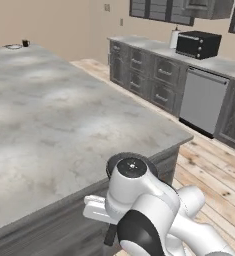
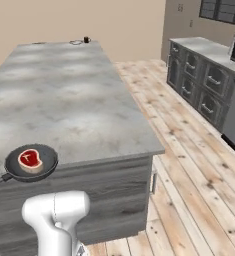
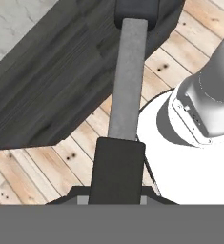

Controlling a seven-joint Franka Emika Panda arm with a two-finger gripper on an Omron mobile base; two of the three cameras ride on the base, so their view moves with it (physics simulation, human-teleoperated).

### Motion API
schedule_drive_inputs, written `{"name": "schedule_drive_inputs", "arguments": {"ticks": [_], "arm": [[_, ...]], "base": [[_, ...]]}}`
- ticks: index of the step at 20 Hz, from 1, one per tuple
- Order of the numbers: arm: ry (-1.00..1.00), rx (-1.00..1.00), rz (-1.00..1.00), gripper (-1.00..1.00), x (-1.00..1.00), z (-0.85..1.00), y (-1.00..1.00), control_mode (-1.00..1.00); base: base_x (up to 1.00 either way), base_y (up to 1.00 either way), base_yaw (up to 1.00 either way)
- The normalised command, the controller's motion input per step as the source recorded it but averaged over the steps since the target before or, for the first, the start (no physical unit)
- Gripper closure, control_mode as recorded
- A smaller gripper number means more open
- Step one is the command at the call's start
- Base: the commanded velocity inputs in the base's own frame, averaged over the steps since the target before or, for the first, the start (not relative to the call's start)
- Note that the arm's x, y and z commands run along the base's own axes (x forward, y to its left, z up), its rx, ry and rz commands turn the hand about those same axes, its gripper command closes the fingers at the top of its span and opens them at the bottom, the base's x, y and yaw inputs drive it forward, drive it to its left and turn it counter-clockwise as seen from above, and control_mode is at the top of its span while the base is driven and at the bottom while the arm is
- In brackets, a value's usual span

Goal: Pick up the pan with the steak in it and place it on the dining table. Then place the steak on the plate.

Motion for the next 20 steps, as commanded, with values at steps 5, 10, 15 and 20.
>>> {"name": "schedule_drive_inputs", "arguments": {"ticks": [5,10,15,20], "arm": [[0.00,0.00,0.00,1.00,0.00,0.00,0.00,1.00],[0.00,0.00,0.00,1.00,0.00,0.00,0.00,1.00],[0.00,0.00,0.00,1.00,0.00,0.00,0.00,1.00],[0.00,0.00,0.00,1.00,0.00,0.00,0.00,1.00]], "base": [[-0.05,-0.12,0.19],[0.01,-0.65,0.07],[0.00,-0.92,0.09],[0.00,-0.98,0.06]]}}
